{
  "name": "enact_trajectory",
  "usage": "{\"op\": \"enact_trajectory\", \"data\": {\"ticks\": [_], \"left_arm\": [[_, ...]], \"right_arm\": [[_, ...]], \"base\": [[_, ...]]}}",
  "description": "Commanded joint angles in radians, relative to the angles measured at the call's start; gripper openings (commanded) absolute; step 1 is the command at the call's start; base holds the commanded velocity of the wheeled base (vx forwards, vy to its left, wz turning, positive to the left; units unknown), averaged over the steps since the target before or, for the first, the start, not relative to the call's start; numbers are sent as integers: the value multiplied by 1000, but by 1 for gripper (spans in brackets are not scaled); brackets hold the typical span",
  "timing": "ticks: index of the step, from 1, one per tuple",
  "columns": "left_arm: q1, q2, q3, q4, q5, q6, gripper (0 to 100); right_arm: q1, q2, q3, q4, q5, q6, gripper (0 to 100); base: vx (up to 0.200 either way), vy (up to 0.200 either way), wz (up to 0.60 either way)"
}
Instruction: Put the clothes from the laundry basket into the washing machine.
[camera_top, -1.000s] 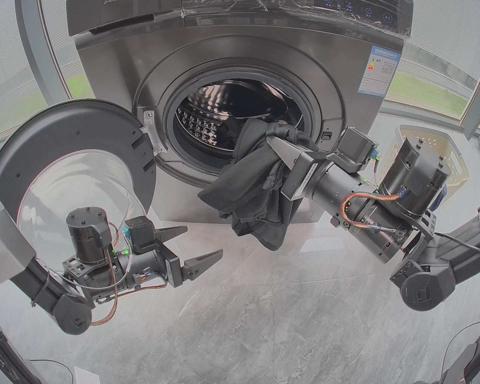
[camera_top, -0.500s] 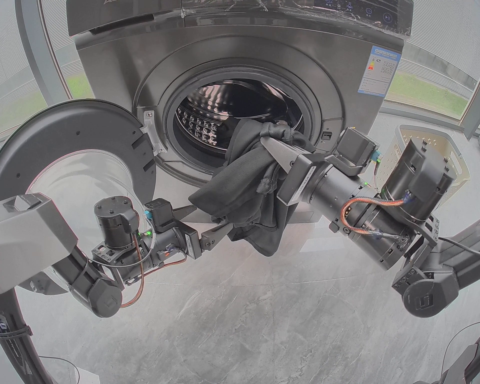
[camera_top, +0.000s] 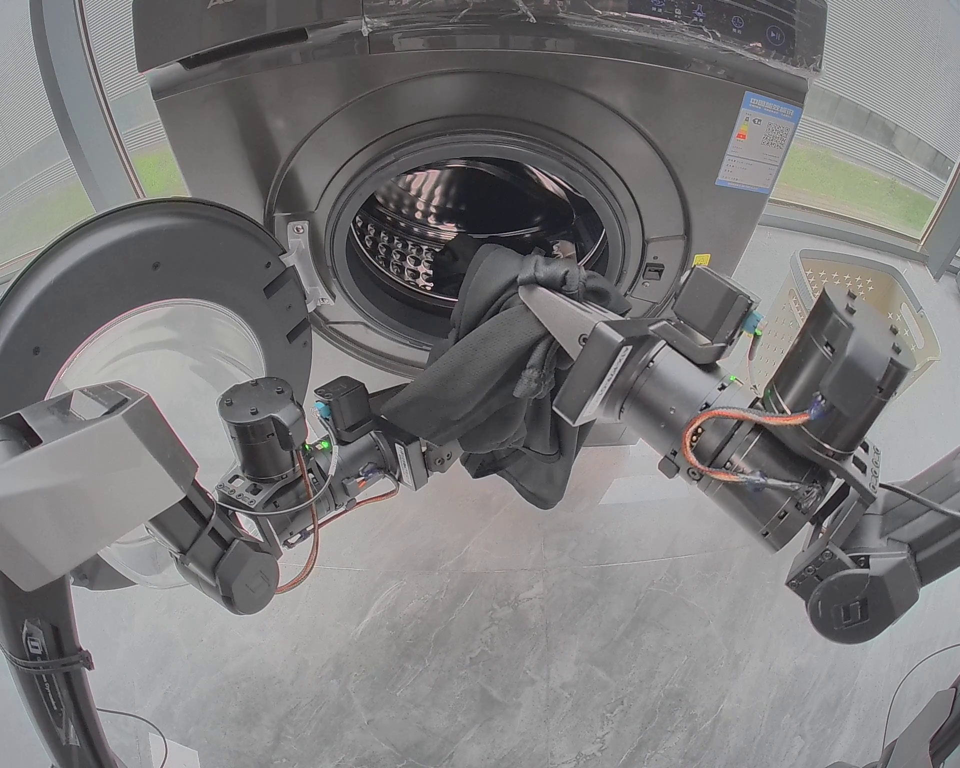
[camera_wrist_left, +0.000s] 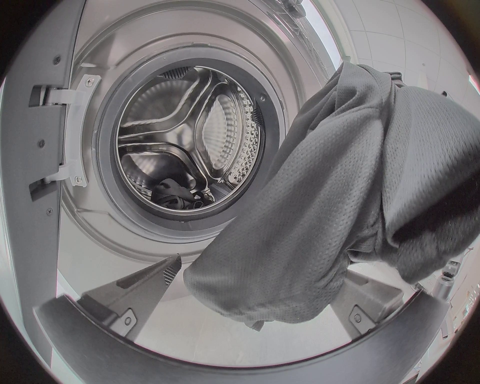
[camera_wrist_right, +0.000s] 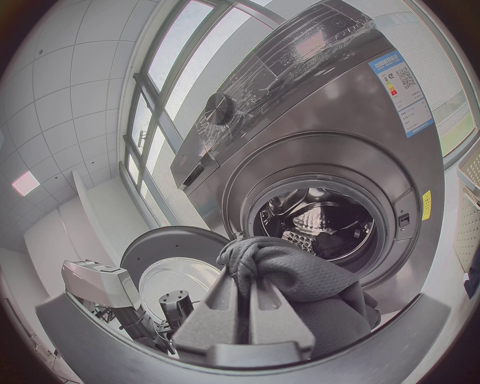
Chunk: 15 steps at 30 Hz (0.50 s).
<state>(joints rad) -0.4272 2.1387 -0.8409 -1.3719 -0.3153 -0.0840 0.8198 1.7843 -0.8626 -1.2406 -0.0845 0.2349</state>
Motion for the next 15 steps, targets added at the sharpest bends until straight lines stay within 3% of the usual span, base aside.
{"op": "enact_trajectory", "data": {"ticks": [1, 11, 12, 15], "left_arm": [[-8, 1, -9, -4, -1, 0, 100], [-25, 24, -20, -36, -14, 1, 100], [-25, 27, -24, -39, -14, 1, 0], [-24, 38, -38, -45, -11, -2, 0]], "right_arm": [[1, 4, 2, 0, 0, 0, 0], [1, 7, 2, 0, 3, 0, 0], [1, 7, 2, 0, 3, 0, 0], [1, 6, 8, -2, 3, 0, 0]], "base": [[0, 0, 0], [0, 0, 0], [0, 0, 0], [0, 0, 0]]}}
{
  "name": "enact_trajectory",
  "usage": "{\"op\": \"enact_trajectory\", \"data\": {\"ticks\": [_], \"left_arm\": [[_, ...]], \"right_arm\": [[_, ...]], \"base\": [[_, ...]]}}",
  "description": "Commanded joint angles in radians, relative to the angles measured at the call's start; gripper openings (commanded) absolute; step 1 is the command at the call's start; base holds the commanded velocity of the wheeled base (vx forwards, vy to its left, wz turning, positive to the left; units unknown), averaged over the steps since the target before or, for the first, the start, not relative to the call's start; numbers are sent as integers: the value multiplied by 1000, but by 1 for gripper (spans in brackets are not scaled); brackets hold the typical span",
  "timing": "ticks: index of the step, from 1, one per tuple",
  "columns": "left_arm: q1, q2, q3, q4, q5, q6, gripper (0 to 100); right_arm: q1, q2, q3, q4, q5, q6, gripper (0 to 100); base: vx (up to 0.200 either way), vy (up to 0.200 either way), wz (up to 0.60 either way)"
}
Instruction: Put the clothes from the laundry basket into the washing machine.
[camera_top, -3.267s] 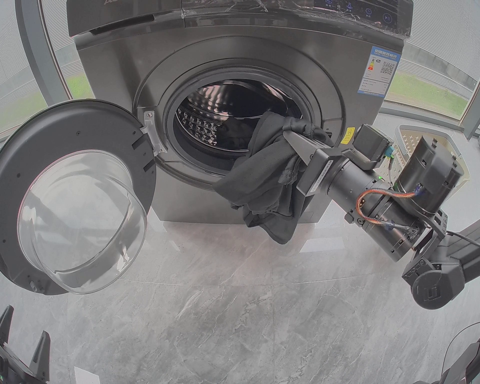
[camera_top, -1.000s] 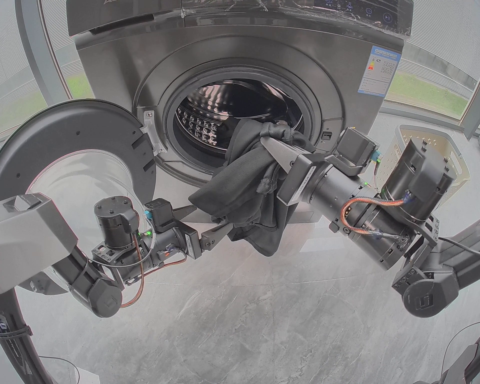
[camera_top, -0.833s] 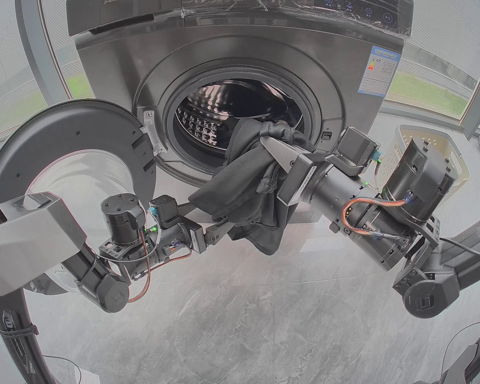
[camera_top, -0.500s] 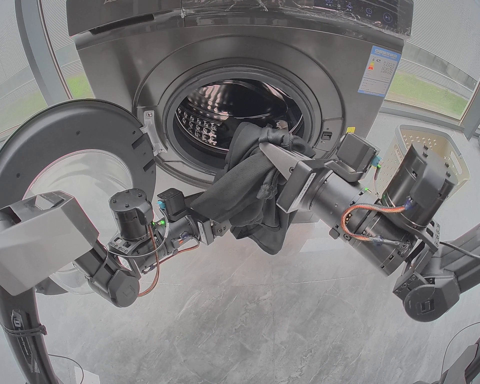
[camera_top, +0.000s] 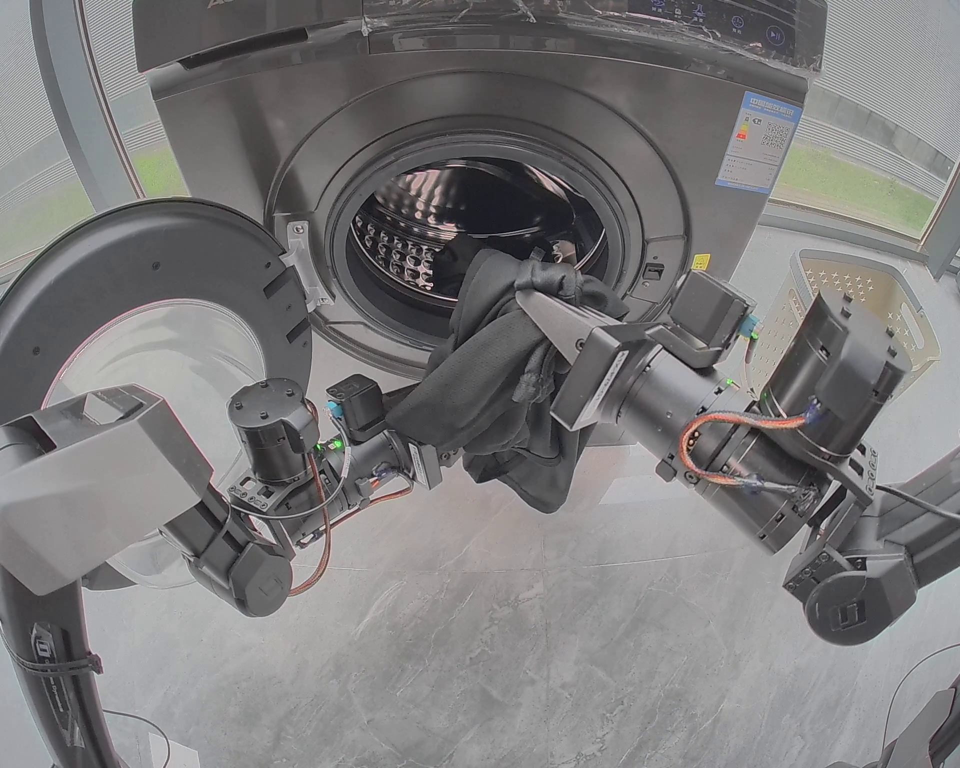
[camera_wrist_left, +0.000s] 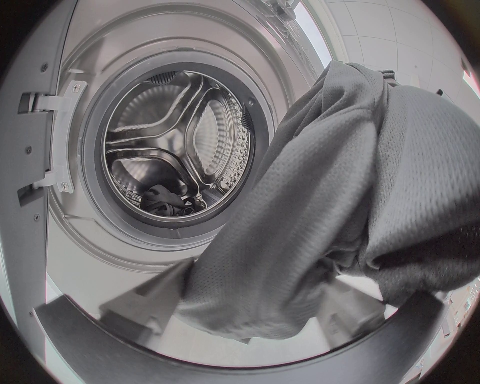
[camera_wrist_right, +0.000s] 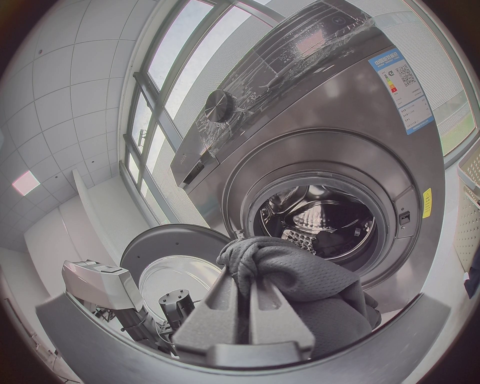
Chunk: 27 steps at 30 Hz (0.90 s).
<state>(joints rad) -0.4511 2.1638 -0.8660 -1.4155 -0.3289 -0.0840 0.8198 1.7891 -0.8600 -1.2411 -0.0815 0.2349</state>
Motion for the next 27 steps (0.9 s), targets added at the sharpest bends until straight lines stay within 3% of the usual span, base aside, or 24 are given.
{"op": "enact_trajectory", "data": {"ticks": [1, 7, 9, 19, 27], "left_arm": [[0, 14, -13, -2, 4, -3, 0], [11, 1, -4, -54, 7, -33, 0], [12, -42, 36, -79, 11, -54, 0], [-15, -292, 291, -97, 14, -54, 0], [-37, -354, 349, -118, 34, -51, 0]], "right_arm": [[-1, 1, 9, -1, 2, 0, 0], [-10, -10, 44, -5, 9, 1, 0], [-19, -10, 55, -5, 14, 4, 0], [-88, 47, 61, -8, 43, 3, 0], [-87, 156, 45, -92, 39, -3, 0]], "base": [[0, 0, 0], [0, 0, 0], [0, 0, 0], [0, 0, 0], [0, 0, 0]]}}
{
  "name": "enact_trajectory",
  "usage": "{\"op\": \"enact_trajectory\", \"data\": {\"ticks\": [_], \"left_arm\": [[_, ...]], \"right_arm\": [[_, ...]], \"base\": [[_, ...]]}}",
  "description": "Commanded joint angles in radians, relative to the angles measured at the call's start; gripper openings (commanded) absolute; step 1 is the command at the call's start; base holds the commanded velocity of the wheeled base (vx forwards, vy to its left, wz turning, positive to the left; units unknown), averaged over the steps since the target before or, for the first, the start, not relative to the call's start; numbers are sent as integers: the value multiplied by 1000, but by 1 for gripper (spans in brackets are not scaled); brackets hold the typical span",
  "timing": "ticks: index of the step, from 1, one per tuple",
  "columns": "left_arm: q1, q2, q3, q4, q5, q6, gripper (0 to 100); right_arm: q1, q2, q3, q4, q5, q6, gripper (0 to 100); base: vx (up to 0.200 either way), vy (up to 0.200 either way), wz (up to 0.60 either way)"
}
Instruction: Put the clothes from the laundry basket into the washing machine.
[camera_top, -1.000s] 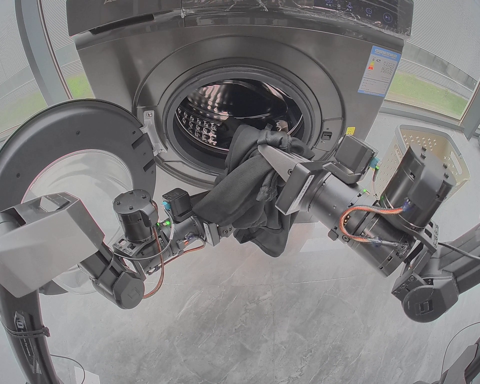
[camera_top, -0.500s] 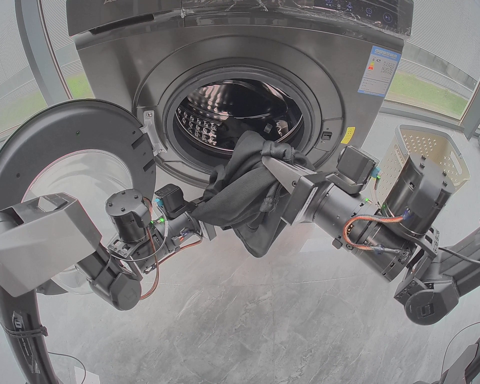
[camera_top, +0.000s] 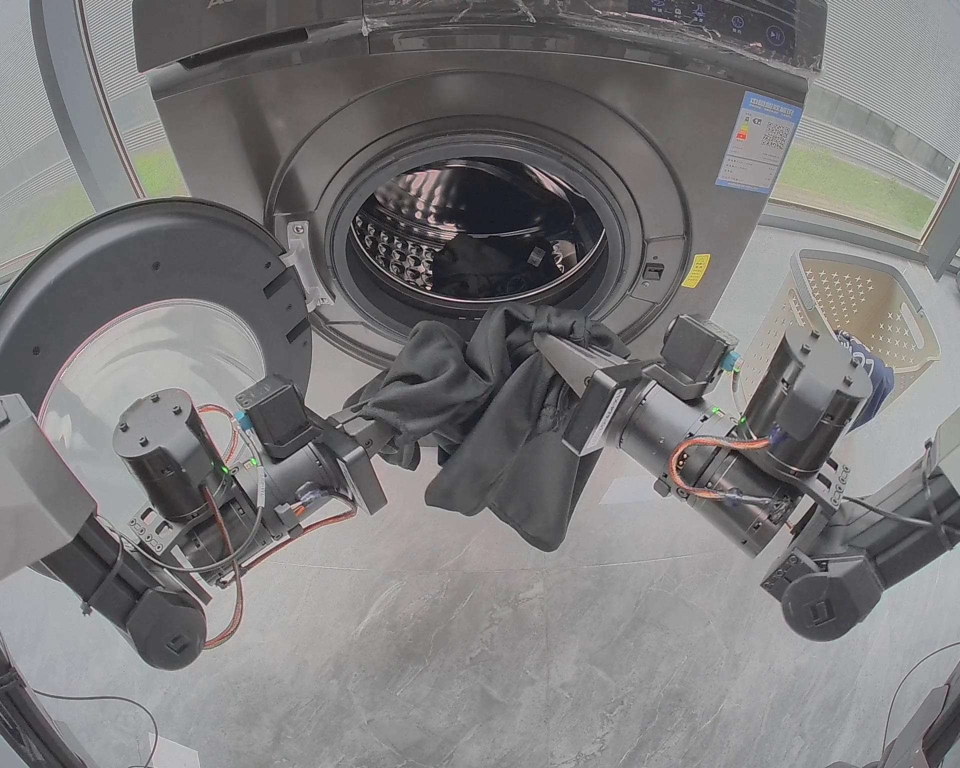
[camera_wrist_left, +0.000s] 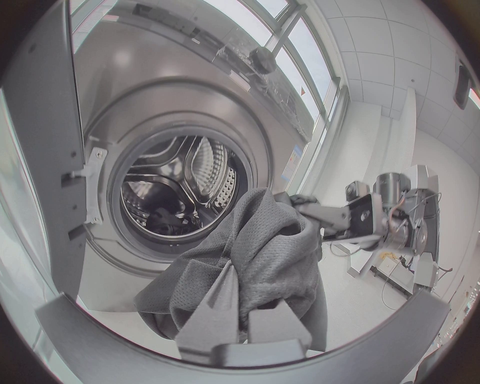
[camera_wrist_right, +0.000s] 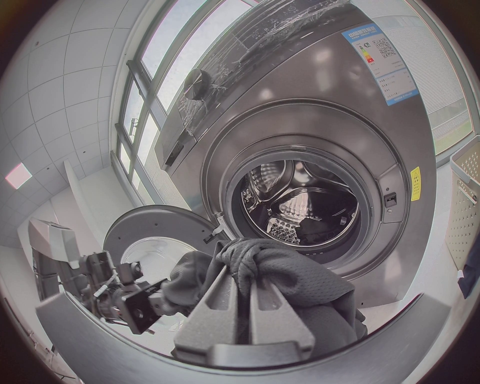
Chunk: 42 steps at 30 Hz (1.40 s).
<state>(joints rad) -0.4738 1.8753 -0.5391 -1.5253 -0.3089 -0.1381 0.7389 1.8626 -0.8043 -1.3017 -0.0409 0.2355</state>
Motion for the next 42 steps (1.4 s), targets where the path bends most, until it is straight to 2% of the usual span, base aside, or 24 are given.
{"op": "enact_trajectory", "data": {"ticks": [1, 4, 5, 8, 11, 12, 20, 25, 32, 37, 42], "left_arm": [[-22, -64, 18, -10, 27, 3, 0], [-25, -61, 4, -13, 40, 2, 0], [-25, -59, -2, -15, 40, 0, 0], [-26, -59, -24, -16, 54, -2, 0], [-26, -58, -33, -18, 80, -2, 0], [-26, -58, -38, -18, 88, -2, 0], [-40, -58, -45, -18, 96, -2, 0], [-42, -54, -55, -18, 120, -2, 0], [-40, -56, -79, -18, 125, -3, 0], [-42, -53, -120, -16, 172, -3, 0], [-42, -50, -127, -16, 175, -2, 0]], "right_arm": [[-7, 95, -10, -44, -2, -5, 0], [-10, 116, -1, -70, -2, -9, 0], [-12, 122, 0, -74, -2, -9, 100], [-15, 139, 36, -74, 4, -15, 100], [-26, 155, 73, -76, 24, -44, 100], [-33, 162, 102, -76, 33, -67, 100], [-44, 175, 203, -76, 41, -130, 100], [-44, 175, 227, -77, 41, -133, 100], [-43, 175, 217, -103, 41, -133, 100], [-27, 187, 197, -111, 42, -131, 100], [-4, 202, 191, -122, 42, -131, 100]], "base": [[0, 0, 0], [0, 0, 0], [0, 0, 0], [0, 0, 0], [0, 0, 0], [0, 0, 0], [0, 0, 0], [0, 0, 0], [0, 0, 0], [0, 0, 0], [0, 0, 0]]}}
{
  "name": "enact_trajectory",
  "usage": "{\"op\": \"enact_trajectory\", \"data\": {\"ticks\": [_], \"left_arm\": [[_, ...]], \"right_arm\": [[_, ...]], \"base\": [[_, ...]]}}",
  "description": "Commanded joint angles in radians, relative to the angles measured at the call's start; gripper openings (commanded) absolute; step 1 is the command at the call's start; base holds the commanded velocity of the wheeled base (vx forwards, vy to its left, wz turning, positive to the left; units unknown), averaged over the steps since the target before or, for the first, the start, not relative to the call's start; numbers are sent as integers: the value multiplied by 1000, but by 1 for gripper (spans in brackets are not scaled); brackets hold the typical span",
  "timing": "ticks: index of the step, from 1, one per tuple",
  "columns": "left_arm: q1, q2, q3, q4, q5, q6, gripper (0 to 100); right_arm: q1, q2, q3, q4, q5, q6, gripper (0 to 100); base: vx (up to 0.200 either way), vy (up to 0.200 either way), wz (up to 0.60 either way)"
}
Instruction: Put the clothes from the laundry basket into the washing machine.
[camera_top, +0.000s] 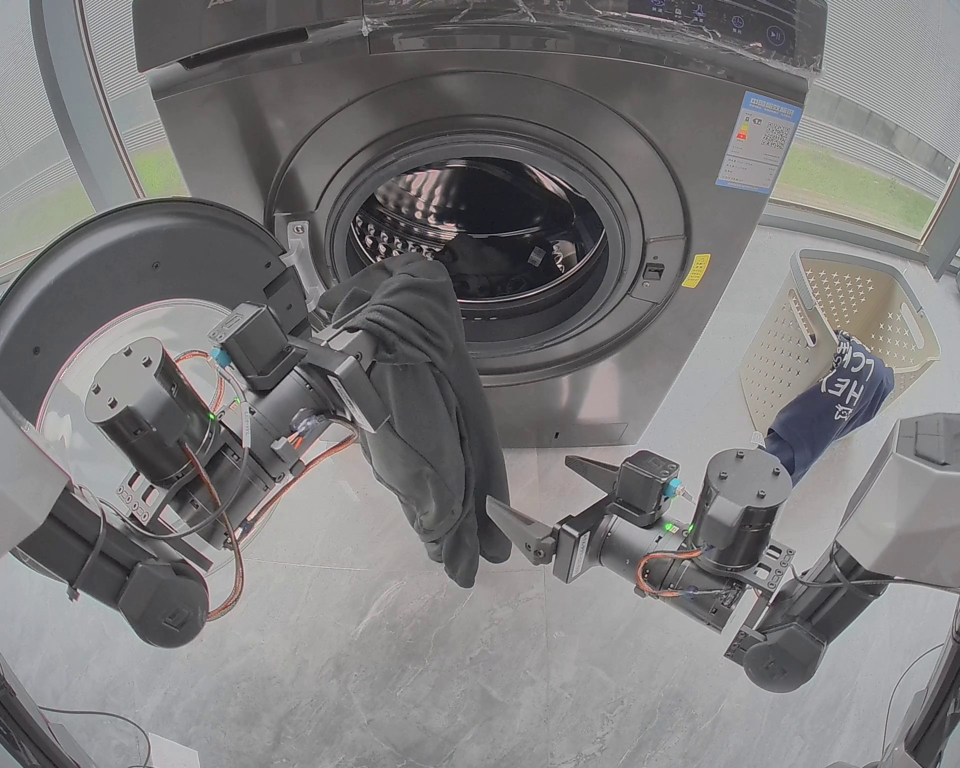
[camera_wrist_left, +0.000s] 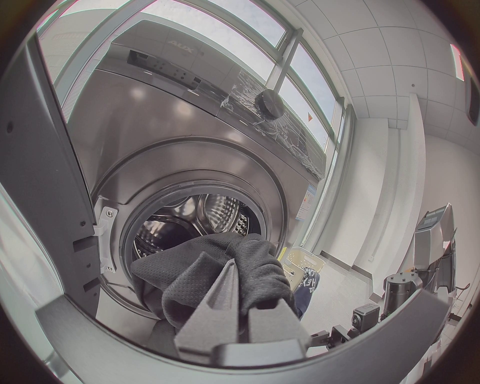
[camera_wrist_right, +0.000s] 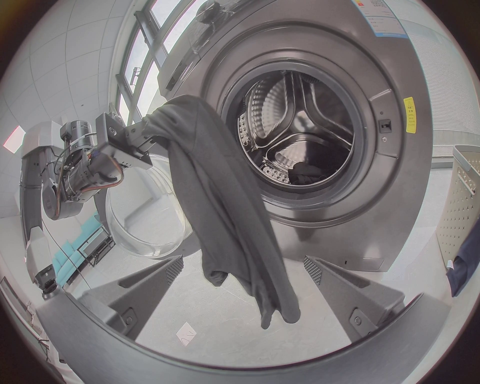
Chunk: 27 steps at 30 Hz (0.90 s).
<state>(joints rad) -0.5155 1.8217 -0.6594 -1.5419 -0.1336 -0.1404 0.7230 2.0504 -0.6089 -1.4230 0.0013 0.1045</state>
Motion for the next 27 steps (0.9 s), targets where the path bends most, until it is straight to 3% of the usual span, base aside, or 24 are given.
{"op": "enact_trajectory", "data": {"ticks": [1, 11, 17, 27], "left_arm": [[0, 8, -6, 0, 0, 1, 0], [-1, 11, -3, -1, -4, 1, 0], [-17, -1, 12, -3, -14, 4, 0], [-35, -13, 15, -3, -26, 5, 0]], "right_arm": [[16, 17, -8, -4, 0, 0, 100], [16, 33, -92, -7, -4, 6, 100], [-20, 51, -183, -5, -12, 8, 100], [-40, 88, -245, -2, -12, 6, 100]], "base": [[0, 0, 0], [0, 0, 0], [0, 0, 0], [0, 0, 0]]}}
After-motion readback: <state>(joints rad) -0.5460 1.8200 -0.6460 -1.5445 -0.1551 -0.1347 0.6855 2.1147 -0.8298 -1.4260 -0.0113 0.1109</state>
